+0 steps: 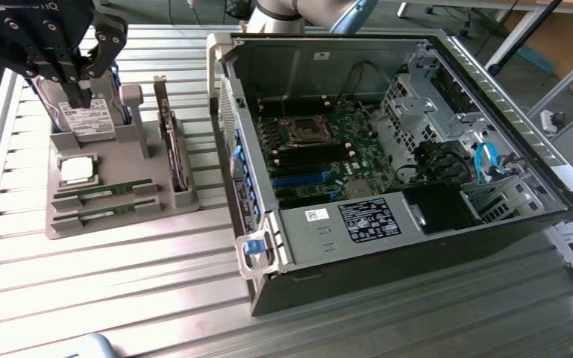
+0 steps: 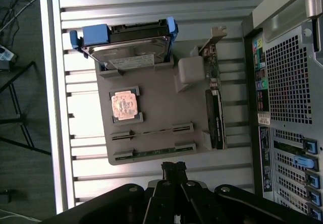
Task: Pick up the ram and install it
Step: 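Reach for the ram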
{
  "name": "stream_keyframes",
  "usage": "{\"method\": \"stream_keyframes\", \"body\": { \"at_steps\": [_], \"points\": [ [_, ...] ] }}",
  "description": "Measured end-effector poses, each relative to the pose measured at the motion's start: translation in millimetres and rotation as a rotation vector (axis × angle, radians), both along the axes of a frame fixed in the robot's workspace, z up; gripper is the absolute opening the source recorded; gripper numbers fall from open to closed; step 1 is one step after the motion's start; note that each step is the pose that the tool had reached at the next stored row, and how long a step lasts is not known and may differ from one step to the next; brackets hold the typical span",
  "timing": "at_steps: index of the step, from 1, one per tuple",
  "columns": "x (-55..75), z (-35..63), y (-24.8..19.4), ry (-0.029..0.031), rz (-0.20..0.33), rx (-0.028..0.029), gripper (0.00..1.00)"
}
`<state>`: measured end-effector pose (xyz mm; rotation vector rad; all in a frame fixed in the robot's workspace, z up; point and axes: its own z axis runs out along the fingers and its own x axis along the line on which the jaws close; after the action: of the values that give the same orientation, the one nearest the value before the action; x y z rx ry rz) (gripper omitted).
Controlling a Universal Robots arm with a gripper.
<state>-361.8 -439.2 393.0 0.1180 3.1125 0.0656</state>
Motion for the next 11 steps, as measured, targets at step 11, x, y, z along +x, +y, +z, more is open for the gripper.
{"method": "stream_keyframes", "body": {
  "at_steps": [11],
  "points": [
    [0.0,0.0,-1.5,0.0000,0.000,-0.0001,0.11]
  ]
}}
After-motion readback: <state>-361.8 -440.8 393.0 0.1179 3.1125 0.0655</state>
